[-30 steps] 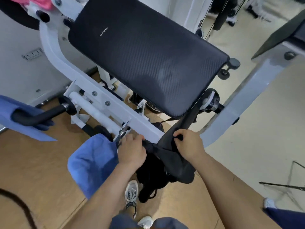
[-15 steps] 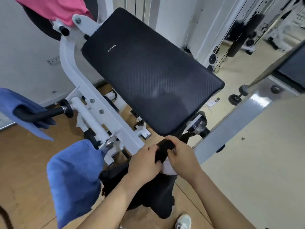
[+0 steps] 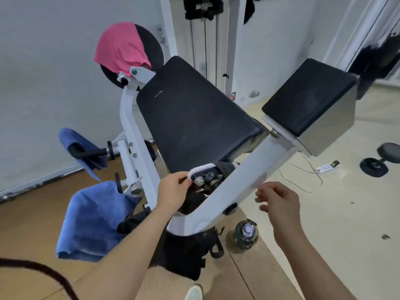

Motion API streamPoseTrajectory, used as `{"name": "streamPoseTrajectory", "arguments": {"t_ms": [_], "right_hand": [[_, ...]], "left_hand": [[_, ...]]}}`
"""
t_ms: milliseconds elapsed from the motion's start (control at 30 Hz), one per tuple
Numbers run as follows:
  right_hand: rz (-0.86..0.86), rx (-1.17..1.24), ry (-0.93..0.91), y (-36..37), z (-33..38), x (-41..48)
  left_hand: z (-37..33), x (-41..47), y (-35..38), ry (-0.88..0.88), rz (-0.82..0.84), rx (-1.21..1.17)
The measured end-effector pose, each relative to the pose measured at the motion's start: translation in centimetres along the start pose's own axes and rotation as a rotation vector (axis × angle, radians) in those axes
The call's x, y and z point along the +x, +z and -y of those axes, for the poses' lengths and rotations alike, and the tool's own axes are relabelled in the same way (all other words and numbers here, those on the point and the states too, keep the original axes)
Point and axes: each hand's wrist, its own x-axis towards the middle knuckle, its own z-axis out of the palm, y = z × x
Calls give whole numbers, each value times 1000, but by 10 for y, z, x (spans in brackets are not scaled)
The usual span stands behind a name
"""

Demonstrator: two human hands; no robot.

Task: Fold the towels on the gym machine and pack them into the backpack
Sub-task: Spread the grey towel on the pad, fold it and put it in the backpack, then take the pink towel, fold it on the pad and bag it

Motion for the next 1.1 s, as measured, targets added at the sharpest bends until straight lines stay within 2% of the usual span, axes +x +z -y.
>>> {"name": "streamPoseTrajectory", "arguments": {"t_ms": [100, 200, 333, 400, 500, 567, 700, 800, 867, 900, 967, 1000, 1033, 1100], "right_hand": [[158, 61, 218, -1, -13, 38], [298, 64, 259, 11, -12, 68], [497, -231, 282, 21, -12, 89], [519, -250, 279, 25, -22, 94], [445, -210, 310, 29, -42, 104], [424, -324, 274, 27, -49, 104], [466, -546, 75, 16, -53, 95], [539, -592, -33, 4, -53, 90], [630, -621, -84, -6, -47, 83], [675, -663, -128, -14, -43, 78], [708, -734, -259, -36, -36, 70], [708, -714, -326, -51, -30, 65], [706, -678, -386, -67, -24, 61], [679, -594, -461, -98, -10, 60]], "left_hand": [[-2, 10, 0, -40, -20, -47], [-2, 26, -5, -62, -29, -111], [-1, 38, 0, -136, 46, -195], [-1, 42, 6, -170, 93, -180], [0, 42, 7, -188, 134, -186], [-3, 34, 3, -221, 158, -217], [-7, 13, 0, -258, 130, -263], [-16, -4, 5, -298, 66, -292], [-27, -23, 10, -386, -98, -426], [-35, -35, 12, -421, -229, -473], [-60, -70, 21, -421, -478, -386], [-77, -90, 29, -397, -530, -318], [-97, -110, 39, -357, -516, -270], [-133, -138, 64, -217, -354, -220]]}}
